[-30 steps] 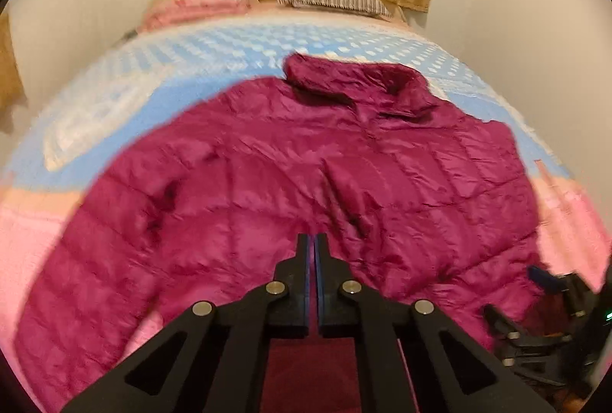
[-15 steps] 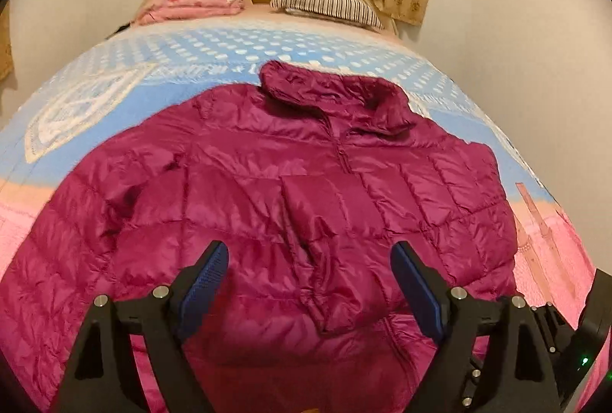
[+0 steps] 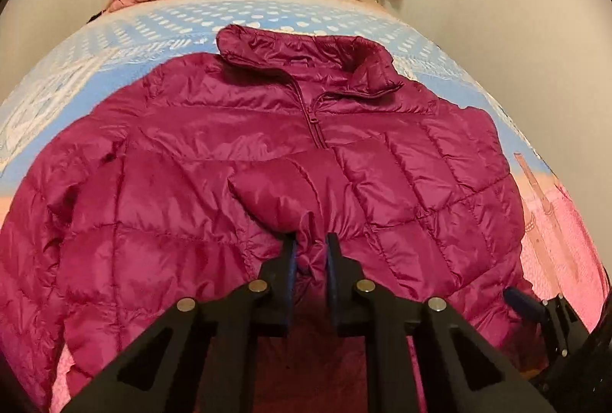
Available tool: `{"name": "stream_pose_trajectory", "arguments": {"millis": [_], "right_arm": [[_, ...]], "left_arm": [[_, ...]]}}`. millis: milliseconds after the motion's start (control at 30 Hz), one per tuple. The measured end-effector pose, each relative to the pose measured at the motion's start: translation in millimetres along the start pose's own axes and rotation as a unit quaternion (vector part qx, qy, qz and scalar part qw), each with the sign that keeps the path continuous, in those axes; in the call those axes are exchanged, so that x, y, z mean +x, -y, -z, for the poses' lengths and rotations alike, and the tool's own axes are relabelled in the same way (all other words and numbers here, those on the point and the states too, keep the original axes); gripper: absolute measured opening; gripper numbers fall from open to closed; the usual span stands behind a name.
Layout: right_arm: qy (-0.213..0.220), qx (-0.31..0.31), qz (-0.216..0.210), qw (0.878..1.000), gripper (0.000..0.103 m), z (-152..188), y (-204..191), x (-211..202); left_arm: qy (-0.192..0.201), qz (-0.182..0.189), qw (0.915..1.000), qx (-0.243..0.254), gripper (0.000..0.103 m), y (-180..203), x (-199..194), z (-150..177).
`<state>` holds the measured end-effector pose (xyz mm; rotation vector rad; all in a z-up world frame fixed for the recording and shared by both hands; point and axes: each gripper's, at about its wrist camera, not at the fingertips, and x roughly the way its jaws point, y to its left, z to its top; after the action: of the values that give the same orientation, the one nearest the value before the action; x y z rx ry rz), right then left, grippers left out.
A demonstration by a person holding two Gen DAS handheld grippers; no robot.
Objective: Fold large clothes
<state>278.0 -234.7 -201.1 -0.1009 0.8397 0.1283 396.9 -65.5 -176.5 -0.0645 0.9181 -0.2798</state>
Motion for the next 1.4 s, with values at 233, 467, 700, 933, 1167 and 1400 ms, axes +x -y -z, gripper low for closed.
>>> {"name": "stream_pose_trajectory", "arguments": {"millis": [233,467,700,933,1167,1400], "right_arm": [[0.004,0.006,-0.007,1.000,0.090,0.1,2.5,-0.9],[0.003,-0.001,0.000,1.000,0.090,0.2,-0.3,-0.7],[0.000,-0.003,0.002,1.000,0.090,-0.5,-1.7,0.7],[-0.031,0.003,-0.041,0.999,0.090,0.1,4.2,-8.3],[-0.027,0.037,-0.067,0.997,0.090,-26.1,35.4,-56.5],[0.046,0.098,0.024,0.994,0.073,-98.8,82.9,-29.8]], "left_arm": [[0.056,-0.027,0.9978,0.023,0.012,-15.5,-56.3,16.6],[0.030,-0.042,0.9981,0.034,0.013,-37.9,-52.1,33.2],[0.056,-0.082,0.9922,0.075,0.029,-19.9,-58.4,37.2],[0.162,-0.131,0.9756,0.070,0.083,-37.3,-116.3,30.9],[0.159,-0.093,0.9793,0.084,0.083,-23.3,-93.5,7.0],[0.116,-0.158,0.9799,0.039,0.083,-24.3,-33.8,-0.5]]}}
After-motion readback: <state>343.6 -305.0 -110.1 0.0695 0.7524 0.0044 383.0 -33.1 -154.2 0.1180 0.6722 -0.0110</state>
